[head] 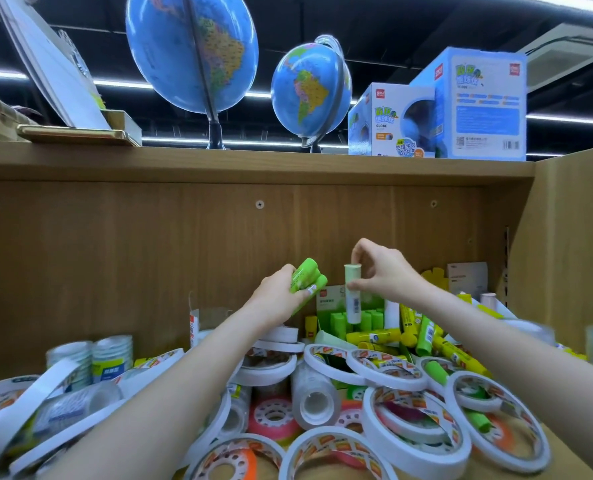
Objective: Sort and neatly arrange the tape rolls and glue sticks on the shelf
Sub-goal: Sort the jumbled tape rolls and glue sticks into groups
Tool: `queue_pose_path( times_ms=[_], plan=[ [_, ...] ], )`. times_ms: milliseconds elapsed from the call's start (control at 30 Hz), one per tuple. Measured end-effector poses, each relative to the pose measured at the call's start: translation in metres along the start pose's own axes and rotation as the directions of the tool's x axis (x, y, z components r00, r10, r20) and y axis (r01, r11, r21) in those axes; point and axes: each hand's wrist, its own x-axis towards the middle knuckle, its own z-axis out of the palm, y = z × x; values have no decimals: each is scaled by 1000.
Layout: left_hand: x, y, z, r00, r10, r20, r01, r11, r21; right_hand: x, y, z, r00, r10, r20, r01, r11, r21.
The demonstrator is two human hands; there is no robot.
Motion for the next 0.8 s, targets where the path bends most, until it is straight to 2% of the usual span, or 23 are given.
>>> queue_pose_path(
  times_ms=[133, 367, 500, 633, 700, 800],
  plan=[
    [-1, -2, -1, 1000, 2, -7, -3, 1000, -18, -3, 1, 15, 993, -64, 97, 74, 992, -106],
    [-4, -3, 1, 1000, 9, 6, -9, 1000, -10, 10, -3, 13, 966, 165, 198, -105, 953, -283],
    [-4, -3, -3, 996, 1, 86, -7, 998, 69, 7, -4, 15, 956, 247, 159, -190, 932, -309],
    [-1, 2, -2, 987, 36, 159, -52, 994, 100, 1, 0, 13, 946, 294, 134, -213, 880, -425],
    [2, 6, 2, 986, 36, 165, -51, 994, 92, -1, 3, 12, 943, 296, 154, -216, 893, -396],
    [6, 9, 7, 979, 5, 205, -43, 983, 180, -2, 6, 13, 948, 253, 192, -175, 921, -348]
  ],
)
